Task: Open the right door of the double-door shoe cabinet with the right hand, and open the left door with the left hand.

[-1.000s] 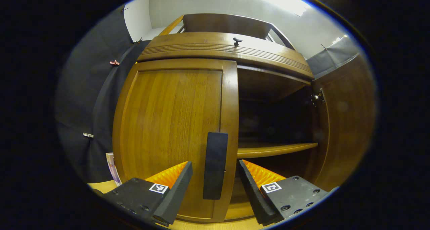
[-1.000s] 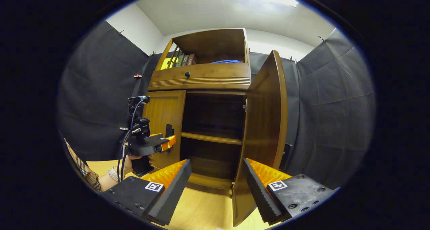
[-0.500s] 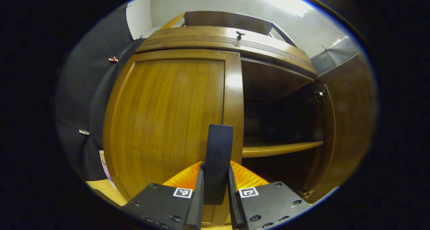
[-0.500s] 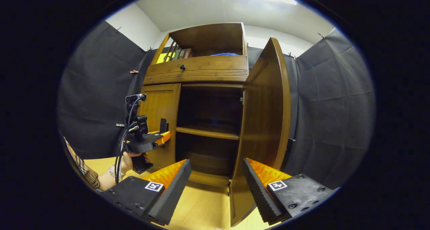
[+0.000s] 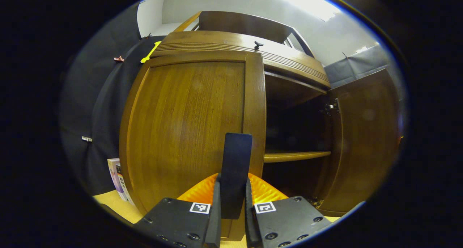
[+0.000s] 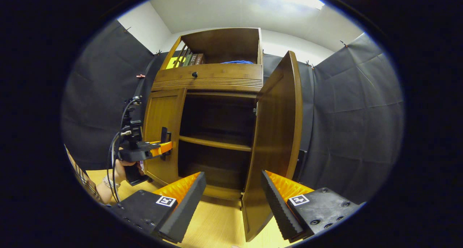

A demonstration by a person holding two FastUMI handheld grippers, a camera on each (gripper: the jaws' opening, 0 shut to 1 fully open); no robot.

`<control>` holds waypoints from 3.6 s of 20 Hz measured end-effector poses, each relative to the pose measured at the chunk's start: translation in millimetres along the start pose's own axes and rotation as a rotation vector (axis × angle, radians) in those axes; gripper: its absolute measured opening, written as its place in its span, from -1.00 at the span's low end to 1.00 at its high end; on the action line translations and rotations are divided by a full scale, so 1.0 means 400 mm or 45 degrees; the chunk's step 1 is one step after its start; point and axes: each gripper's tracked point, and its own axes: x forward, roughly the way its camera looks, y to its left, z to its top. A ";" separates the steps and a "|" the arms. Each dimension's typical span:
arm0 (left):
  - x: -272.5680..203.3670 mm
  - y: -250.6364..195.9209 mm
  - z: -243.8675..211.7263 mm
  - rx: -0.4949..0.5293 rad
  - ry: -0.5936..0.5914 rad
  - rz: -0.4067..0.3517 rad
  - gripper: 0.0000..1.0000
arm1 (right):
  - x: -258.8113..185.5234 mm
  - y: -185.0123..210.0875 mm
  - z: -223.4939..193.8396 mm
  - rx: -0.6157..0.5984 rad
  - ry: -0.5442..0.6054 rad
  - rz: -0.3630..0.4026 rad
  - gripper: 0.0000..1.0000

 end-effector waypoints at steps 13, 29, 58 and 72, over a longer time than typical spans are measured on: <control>-0.243 0.085 0.042 0.079 0.037 -0.109 -0.41 | 0.015 0.116 -0.023 0.089 0.055 0.057 0.97; -0.421 0.250 0.082 0.168 0.039 0.044 -0.53 | 0.088 0.333 -0.049 0.123 0.074 0.300 0.97; -0.592 0.420 0.158 0.320 0.104 0.403 -0.83 | 0.171 0.420 -0.116 0.165 0.143 0.415 0.92; -0.593 0.201 0.283 0.166 -0.044 0.180 -0.75 | 0.150 0.383 -0.041 0.009 0.086 0.318 0.94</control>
